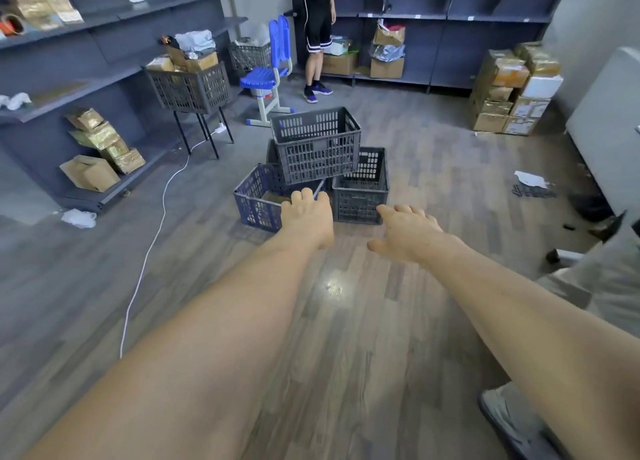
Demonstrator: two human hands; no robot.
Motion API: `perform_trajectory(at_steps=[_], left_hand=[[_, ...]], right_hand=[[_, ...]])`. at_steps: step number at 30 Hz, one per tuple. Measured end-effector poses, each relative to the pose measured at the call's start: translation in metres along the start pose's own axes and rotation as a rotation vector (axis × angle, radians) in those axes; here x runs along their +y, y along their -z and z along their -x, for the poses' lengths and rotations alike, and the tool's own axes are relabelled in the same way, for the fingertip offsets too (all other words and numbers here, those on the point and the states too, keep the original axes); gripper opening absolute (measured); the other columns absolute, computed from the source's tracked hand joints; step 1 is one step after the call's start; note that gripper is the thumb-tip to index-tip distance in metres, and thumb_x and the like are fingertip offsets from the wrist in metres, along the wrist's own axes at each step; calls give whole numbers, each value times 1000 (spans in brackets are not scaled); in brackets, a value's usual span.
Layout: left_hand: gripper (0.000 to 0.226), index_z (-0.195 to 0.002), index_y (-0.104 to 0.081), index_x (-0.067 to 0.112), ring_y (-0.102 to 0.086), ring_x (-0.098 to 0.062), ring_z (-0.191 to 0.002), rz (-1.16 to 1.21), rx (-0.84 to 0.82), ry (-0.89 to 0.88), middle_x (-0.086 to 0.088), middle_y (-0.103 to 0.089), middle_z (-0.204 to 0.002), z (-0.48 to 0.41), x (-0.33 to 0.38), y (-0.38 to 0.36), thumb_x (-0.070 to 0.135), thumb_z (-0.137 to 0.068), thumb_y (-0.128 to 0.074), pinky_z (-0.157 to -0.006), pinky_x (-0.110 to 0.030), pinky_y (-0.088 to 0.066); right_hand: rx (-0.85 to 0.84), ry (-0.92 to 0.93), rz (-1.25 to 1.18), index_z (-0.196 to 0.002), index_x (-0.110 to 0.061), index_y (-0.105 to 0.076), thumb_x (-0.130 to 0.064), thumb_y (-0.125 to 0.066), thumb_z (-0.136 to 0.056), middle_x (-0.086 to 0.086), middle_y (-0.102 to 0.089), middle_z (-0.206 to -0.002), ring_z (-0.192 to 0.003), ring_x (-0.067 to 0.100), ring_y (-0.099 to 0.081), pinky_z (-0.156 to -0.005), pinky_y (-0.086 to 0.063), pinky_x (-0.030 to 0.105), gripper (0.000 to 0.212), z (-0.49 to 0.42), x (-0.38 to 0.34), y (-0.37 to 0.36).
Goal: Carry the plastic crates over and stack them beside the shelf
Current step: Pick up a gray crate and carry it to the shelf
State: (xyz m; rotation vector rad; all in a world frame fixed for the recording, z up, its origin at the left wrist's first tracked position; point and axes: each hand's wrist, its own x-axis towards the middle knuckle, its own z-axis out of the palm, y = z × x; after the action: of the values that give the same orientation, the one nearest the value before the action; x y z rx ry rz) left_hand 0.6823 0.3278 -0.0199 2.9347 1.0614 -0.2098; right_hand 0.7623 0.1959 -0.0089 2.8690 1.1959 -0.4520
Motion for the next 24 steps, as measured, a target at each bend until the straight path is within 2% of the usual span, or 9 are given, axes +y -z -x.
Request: perform_trajectory(at_steps=[6,14,24], left_hand=[[78,-138,-32,14,-34,-31,-128,0,0,40,-13,-36,-135,-57,-7,12,32,-75,-74,-100,-41,-35],[70,-138,-34,15,-34,-30,-129,11,9,84,-13,-36,-136,-148,-4,18,26,-80,-70,-101,-40,-34],[77,-140,-31,14,-33,-32,-129,5,-23,121,-13,-35,-138,-304,10,42,31,-78,-73,-101,-41,-33]], right_hand=[[20,43,5,-142,-19,-32,-46,-55,-88,9,-40,-139,-132,32,-34,-106,-32,45,65,-60,-5,23],[49,81,2,-143,-20,-32,-46,-55,-88,9,-41,-138,-132,32,-35,-106,-32,44,65,-156,6,47],[29,126,29,-143,-19,-32,-47,-55,-89,10,-41,-139,-132,33,-35,-107,-32,45,65,-314,28,93]])
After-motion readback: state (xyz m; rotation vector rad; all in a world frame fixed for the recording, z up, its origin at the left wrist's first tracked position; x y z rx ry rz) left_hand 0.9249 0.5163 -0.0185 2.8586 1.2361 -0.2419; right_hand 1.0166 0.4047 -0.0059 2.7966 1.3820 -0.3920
